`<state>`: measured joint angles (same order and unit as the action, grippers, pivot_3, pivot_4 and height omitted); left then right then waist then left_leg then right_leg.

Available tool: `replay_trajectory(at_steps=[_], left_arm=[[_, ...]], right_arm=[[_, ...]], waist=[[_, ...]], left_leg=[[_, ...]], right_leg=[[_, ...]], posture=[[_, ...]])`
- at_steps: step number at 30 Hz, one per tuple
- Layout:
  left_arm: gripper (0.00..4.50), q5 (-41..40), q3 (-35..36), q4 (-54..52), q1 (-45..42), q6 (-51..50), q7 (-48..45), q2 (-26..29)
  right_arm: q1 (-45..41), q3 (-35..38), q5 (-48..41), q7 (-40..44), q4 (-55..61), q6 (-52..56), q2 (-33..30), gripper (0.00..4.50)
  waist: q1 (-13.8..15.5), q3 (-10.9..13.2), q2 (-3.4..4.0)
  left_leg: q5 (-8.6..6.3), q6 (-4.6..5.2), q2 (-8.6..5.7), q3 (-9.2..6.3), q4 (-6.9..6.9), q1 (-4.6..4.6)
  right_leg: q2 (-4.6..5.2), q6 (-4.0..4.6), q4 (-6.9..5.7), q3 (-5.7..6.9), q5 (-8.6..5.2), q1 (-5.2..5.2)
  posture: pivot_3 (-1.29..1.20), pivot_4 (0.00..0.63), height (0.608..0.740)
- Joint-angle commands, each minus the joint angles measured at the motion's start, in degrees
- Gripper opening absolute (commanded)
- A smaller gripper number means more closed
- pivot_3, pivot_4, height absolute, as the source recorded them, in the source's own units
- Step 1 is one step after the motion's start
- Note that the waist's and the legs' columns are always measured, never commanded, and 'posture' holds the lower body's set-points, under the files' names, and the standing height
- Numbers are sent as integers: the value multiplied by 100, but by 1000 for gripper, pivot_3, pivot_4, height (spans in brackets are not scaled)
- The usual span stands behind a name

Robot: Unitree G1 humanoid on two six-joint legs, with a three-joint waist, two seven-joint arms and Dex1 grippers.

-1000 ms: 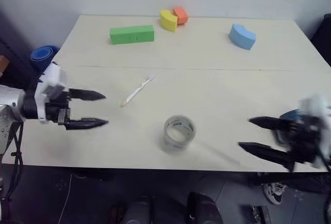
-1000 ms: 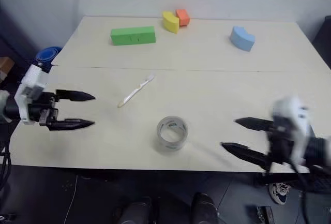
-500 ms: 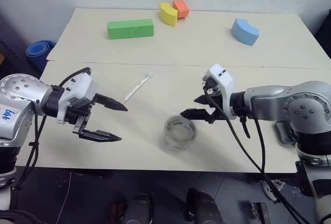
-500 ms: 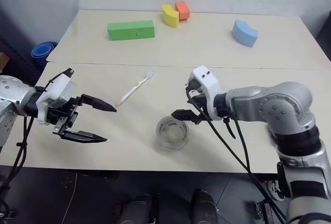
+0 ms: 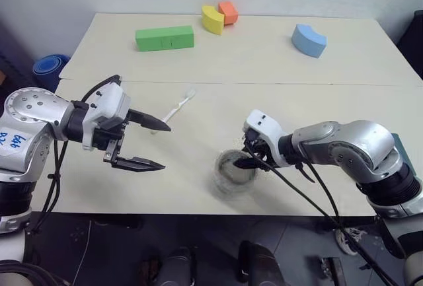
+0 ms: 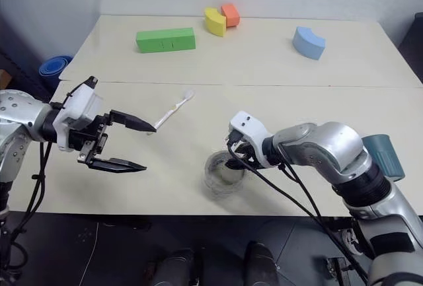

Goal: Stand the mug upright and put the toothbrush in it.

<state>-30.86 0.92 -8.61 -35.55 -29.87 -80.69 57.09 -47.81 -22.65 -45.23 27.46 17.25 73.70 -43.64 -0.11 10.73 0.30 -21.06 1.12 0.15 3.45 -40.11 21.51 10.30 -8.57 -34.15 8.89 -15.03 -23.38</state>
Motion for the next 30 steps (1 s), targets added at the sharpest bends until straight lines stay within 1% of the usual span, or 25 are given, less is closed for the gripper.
replay_trajectory(at_steps=[1, 2, 3, 5, 6, 12, 14, 16, 18, 20, 23, 24, 25, 27, 28, 30], left_arm=[[4500, -16, 36, -158, -91, 18, 50, -17], [4500, -26, 26, -160, -109, 4, 68, -45], [4500, -44, 17, -170, -128, -17, 90, -78], [4500, -83, -3, -201, -153, -60, 132, -143], [4500, -94, -10, -221, -157, -72, 148, -171], [4500, -101, -111, -201, -278, -120, 231, -414], [4500, -64, -162, -99, -385, -84, 216, -498], [4500, -76, -198, -21, -502, -95, 199, -586], [4500, -181, -218, -8, -636, -220, 206, -708], [4500, -294, -240, -36, -766, -380, 271, -887], [4500, -471, -333, -166, -889, -610, 395, -1216], [4500, -479, -386, -213, -896, -618, 414, -1308], [4500, -479, -414, -247, -896, -624, 424, -1355], [4500, -496, -522, -286, -904, -617, 497, -1586], [4500, -499, -601, -271, -935, -616, 576, -1788], [4500, -472, -699, -238, -987, -597, 675, -2080]], right_arm=[[97, 74, 277, 224, 45, -106, 53, 1839], [124, 106, 303, 237, 58, -99, 54, 1616], [158, 158, 317, 241, 71, -74, 64, 1241], [222, 289, 364, 227, 116, 1, 88, 682], [251, 364, 370, 204, 140, 50, 101, 487], [437, 1026, 303, 19, 363, 495, 185, 487], [479, 1177, 285, -18, 425, 572, 254, 298], [451, 1338, 240, -43, 505, 715, 328, 274], [309, 1700, 112, -37, 591, 1025, 333, 274], [121, 2161, 63, 12, 564, 1277, 132, 274], [-299, 2880, 313, 293, -208, 1251, -958, 274], [-392, 3042, 503, 347, -606, 1091, -1356, 274], [-441, 3118, 619, 373, -851, 986, -1592, 274], [-455, 3226, 1053, 569, -1902, 462, -2408, 274], [-384, 3244, 1365, 696, -2702, 39, -2845, 274], [-296, 3158, 1791, 920, -3797, -610, -3342, 274]], waist=[[0, 0, 0], [0, 0, 0], [0, 0, 0], [2, 0, 0], [2, 0, 0], [7, 0, 0], [5, 0, 0], [3, 0, 0], [2, 0, 0], [4, 0, 0], [31, 0, 1], [83, 2, 3], [96, 2, 3], [172, 2, 2], [174, 1, 2], [190, 2, 1]], left_leg=[[0, 0, 0, 0, 0, 0], [0, 0, 0, 0, 1, 0], [0, 0, 1, -1, 2, 0], [-1, 0, 0, -3, 6, 1], [-1, 0, 0, -2, 6, 1], [0, 0, 0, -2, 2, 1], [0, 0, 0, -1, 2, 1], [0, 0, 0, -2, 3, 0], [0, 0, 0, -1, 3, 0], [0, 0, -1, -1, 3, 1], [0, 0, -1, -2, 1, 1], [-1, 1, -3, -3, 0, 2], [1, 4, -10, -4, 0, 4], [-1, 7, -13, -3, 2, 5], [-2, 8, -13, -4, 9, 6], [-4, 11, -17, -3, 12, 7]], right_leg=[[0, 0, 0, 0, 0, 0], [0, 0, -1, 0, 0, -1], [0, 0, -1, 2, 0, -2], [0, -1, -1, 4, 0, -3], [0, -1, 0, 4, 1, -3], [0, -2, -3, 2, 1, -2], [0, -1, -3, 2, 1, -2], [0, -2, -3, 2, 1, -2], [-1, -2, -3, 2, 1, -3], [0, -2, -4, 1, 1, -2], [0, -3, -3, 1, 2, -2], [2, -4, -3, 1, 3, -2], [7, -6, 0, 0, 4, -2], [8, -9, 6, -1, 6, -1], [7, -10, 12, 1, 6, 0], [8, -13, 20, 1, 7, 4]], posture=[[0, 150, 740], [0, 150, 740], [0, 150, 740], [0, 150, 740], [0, 150, 740], [0, 150, 740], [0, 150, 740], [0, 150, 740], [0, 150, 740], [0, 150, 740], [0, 150, 740], [0, 150, 740], [0, 150, 740], [0, 150, 740], [0, 150, 740], [0, 150, 740]])
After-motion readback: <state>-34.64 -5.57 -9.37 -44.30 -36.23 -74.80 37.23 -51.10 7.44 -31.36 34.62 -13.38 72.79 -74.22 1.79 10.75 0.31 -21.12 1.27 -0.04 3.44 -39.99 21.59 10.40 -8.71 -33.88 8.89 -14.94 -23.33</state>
